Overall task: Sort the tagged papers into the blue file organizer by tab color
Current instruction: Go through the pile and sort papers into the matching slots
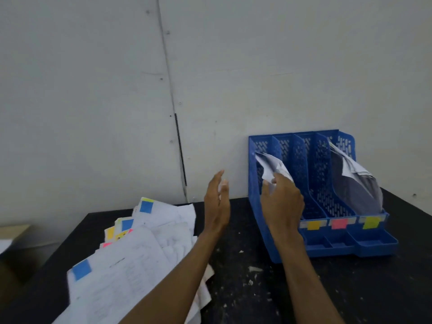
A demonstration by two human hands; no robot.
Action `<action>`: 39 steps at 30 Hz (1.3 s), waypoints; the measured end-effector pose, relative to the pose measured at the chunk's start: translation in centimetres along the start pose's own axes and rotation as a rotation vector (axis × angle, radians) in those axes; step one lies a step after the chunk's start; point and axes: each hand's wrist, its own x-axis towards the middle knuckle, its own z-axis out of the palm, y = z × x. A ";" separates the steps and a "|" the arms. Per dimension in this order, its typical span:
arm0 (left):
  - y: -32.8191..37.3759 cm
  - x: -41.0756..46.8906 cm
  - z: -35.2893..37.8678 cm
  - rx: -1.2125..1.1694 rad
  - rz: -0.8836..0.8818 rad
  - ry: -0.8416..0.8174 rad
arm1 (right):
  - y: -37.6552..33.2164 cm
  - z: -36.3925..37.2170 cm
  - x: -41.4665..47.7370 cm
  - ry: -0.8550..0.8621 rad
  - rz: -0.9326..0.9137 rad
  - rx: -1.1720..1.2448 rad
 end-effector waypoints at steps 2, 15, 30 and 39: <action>-0.9 -0.1 -3.6 0.087 -0.005 0.044 | -1.8 0.8 -1.4 -0.020 -0.071 0.055; -6.1 -6.4 -25.3 0.798 -0.341 0.392 | -12.7 9.2 -16.0 -0.813 0.022 0.033; -6.4 -10.6 -30.2 0.725 -0.496 0.452 | -16.9 10.4 -19.6 -1.039 0.099 -0.232; -6.1 -9.1 -30.9 0.517 -0.398 0.467 | -15.1 11.0 -18.9 -0.996 0.169 -0.097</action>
